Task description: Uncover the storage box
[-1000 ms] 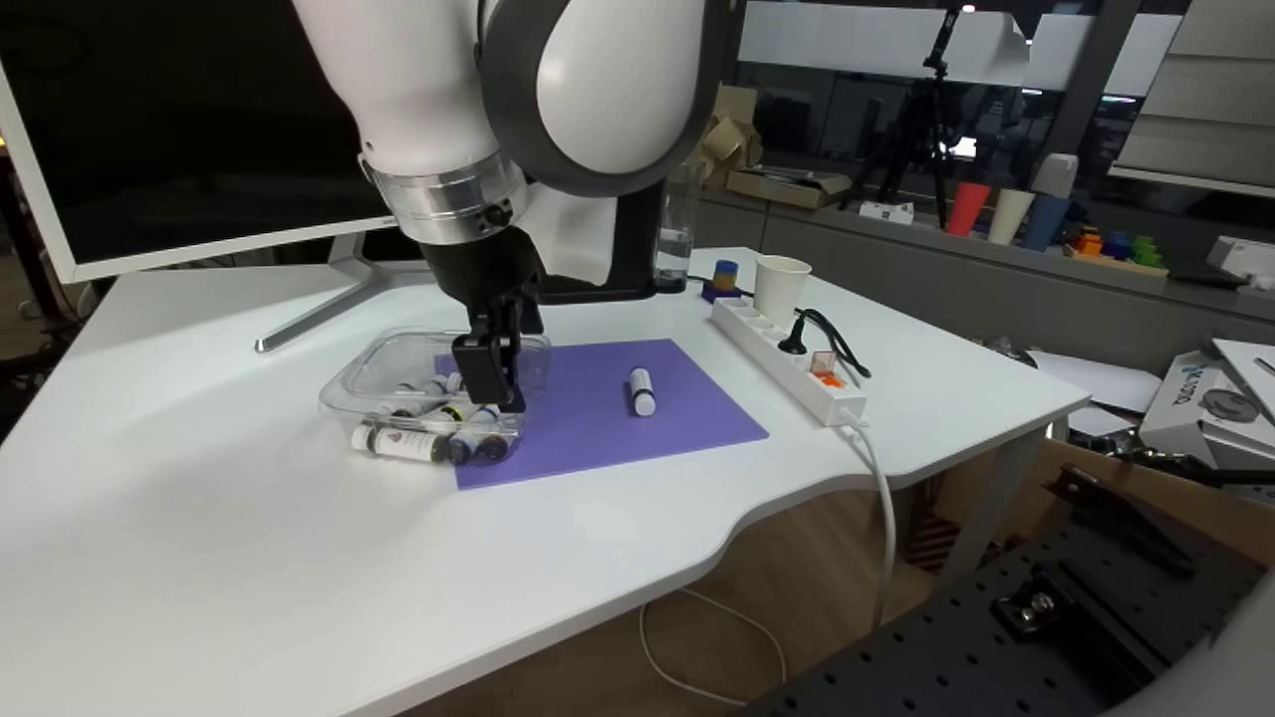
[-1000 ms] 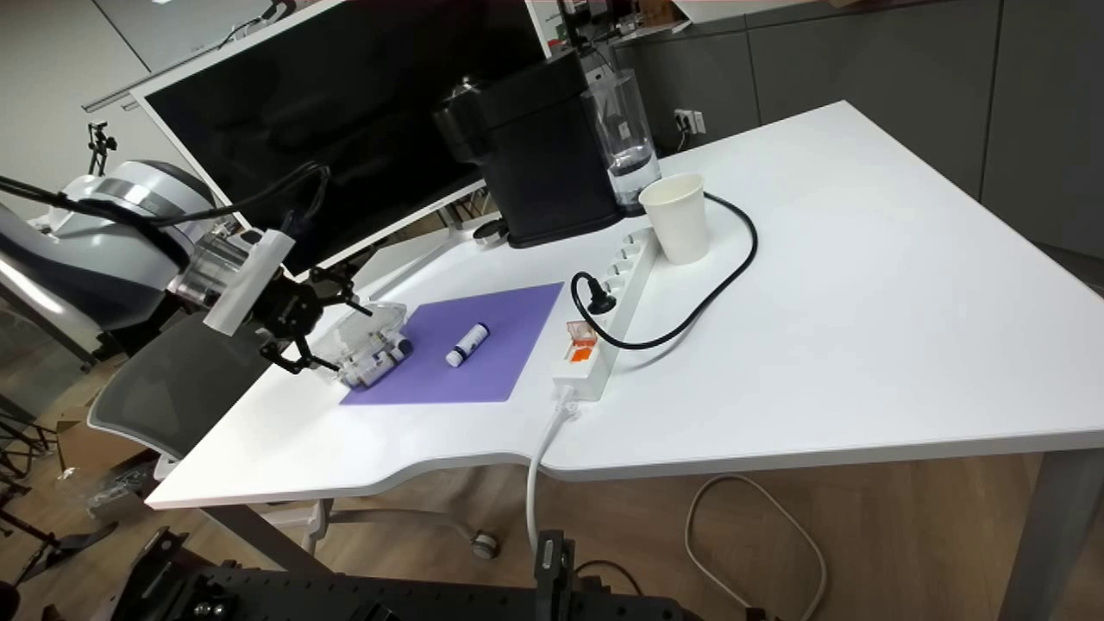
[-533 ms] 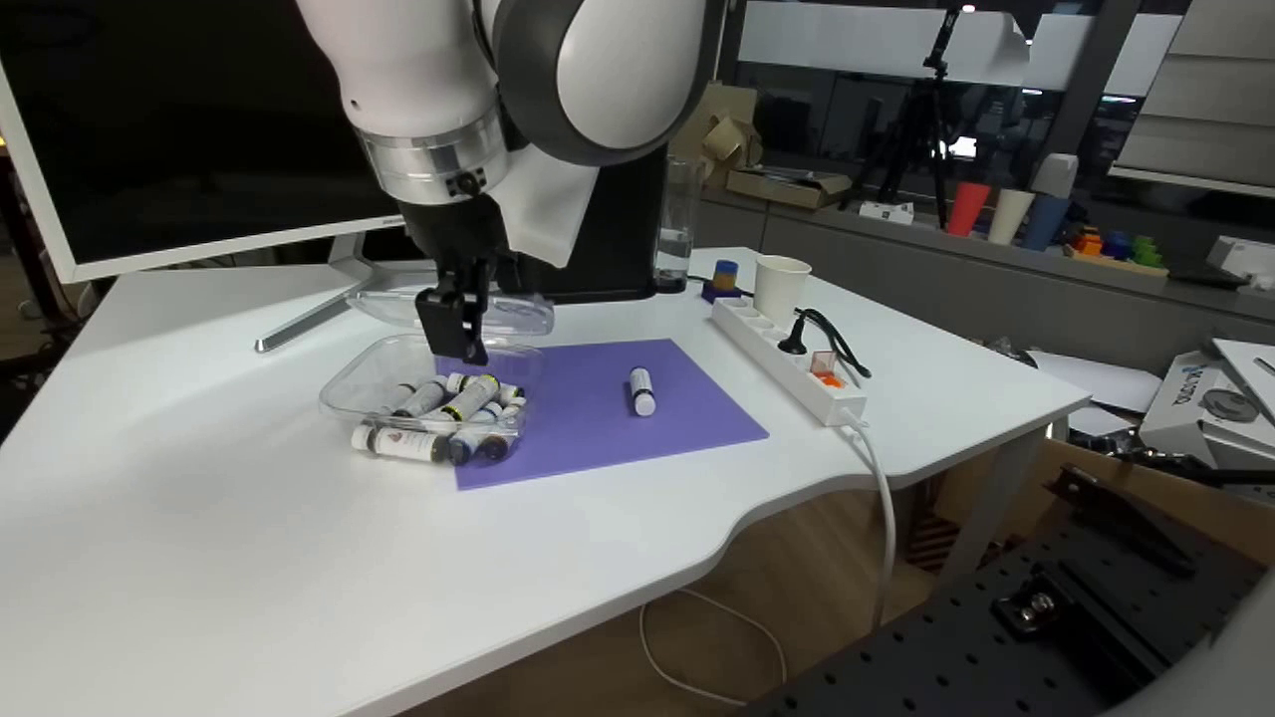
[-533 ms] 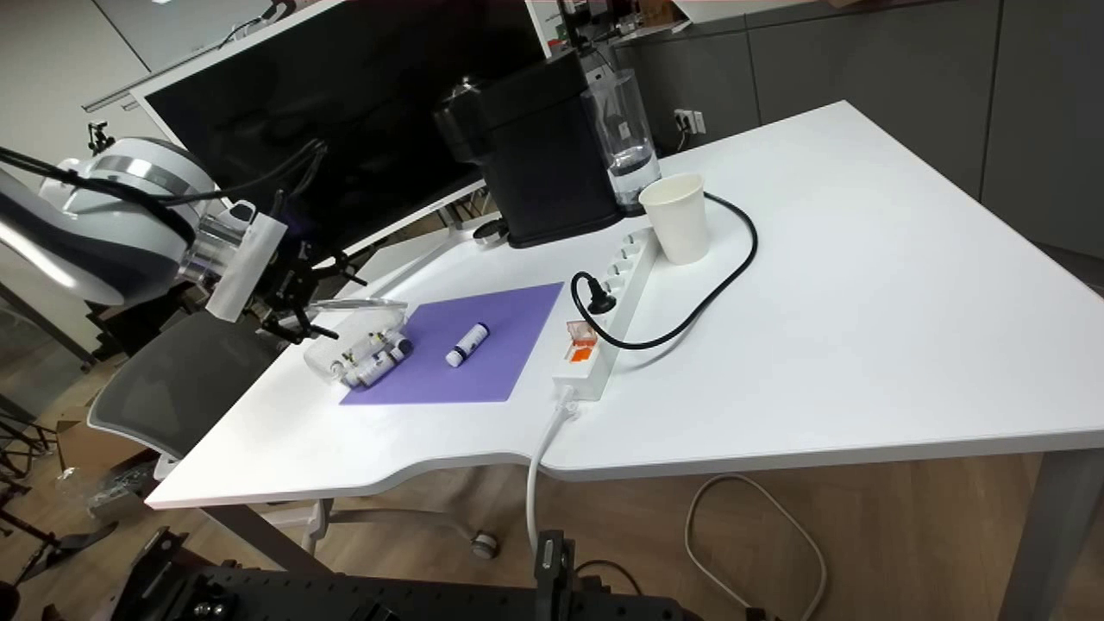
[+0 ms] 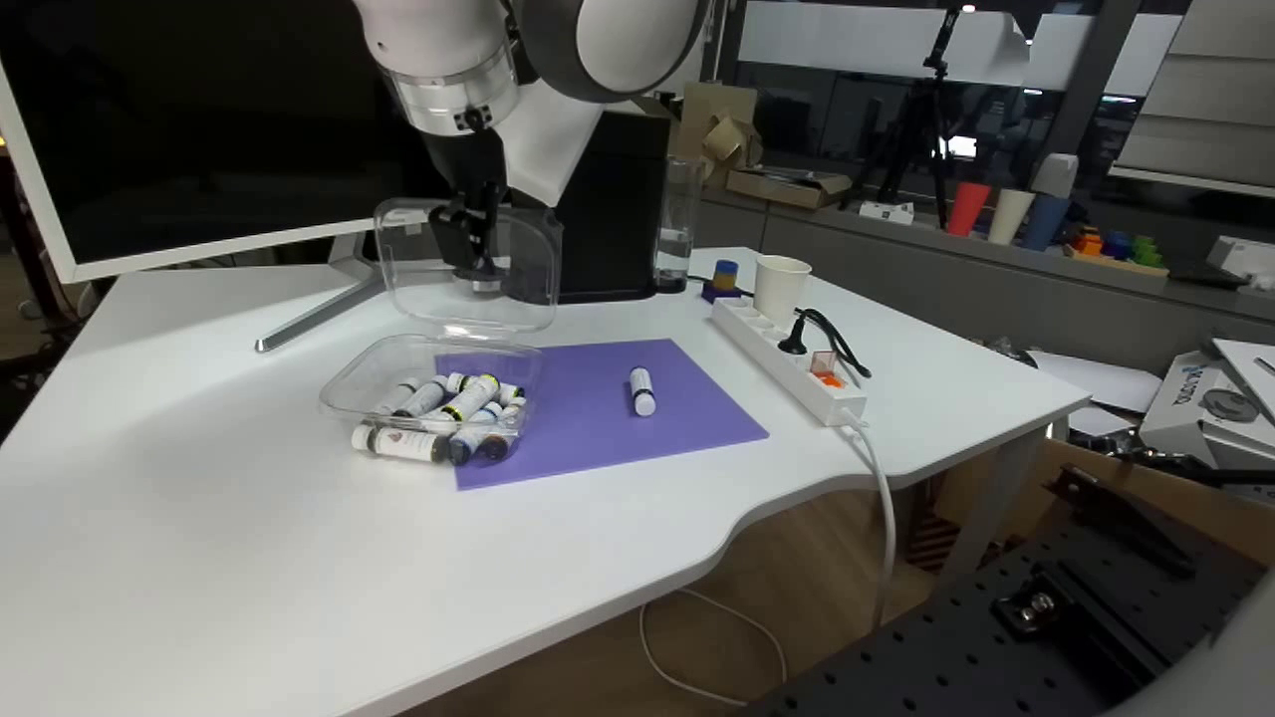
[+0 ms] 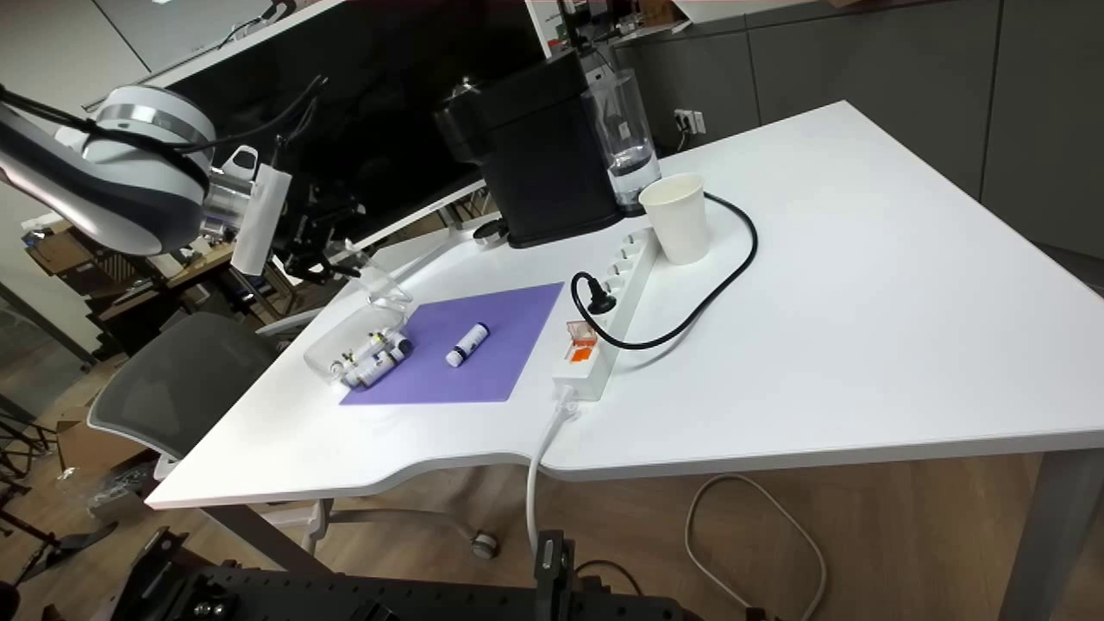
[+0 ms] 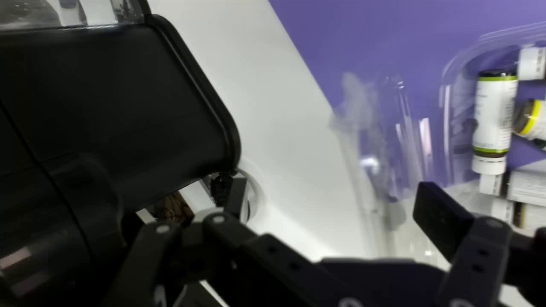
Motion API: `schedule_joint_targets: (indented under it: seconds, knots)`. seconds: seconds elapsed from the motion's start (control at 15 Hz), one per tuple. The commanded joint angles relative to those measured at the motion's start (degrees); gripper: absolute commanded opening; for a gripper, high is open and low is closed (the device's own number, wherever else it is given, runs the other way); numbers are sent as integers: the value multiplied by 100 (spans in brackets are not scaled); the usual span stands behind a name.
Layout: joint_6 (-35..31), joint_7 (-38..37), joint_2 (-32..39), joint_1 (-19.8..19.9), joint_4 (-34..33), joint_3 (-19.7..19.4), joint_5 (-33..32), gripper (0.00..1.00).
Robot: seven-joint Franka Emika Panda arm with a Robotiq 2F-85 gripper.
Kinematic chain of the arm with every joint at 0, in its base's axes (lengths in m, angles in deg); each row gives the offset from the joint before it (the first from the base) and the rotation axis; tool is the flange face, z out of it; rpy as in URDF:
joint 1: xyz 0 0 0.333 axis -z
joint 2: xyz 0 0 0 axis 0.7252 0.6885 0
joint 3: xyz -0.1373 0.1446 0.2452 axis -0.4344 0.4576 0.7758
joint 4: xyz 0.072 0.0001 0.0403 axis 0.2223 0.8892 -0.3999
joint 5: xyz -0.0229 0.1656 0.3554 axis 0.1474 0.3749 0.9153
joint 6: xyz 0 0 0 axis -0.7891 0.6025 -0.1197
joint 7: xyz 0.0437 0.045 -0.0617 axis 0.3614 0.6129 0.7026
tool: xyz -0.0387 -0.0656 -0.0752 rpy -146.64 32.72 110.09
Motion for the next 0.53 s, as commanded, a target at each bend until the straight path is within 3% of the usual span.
schedule_joint_targets:
  seconds: [0.0,0.2,0.27,0.47]
  knots:
    - [306,-488,-155,-1,-258,-156,-282,100]
    - [526,-518,-375,20,-362,-242,-259,100]
    - [613,-419,-446,226,-373,-53,-158,100]
    - [557,70,-748,426,-220,25,450,100]
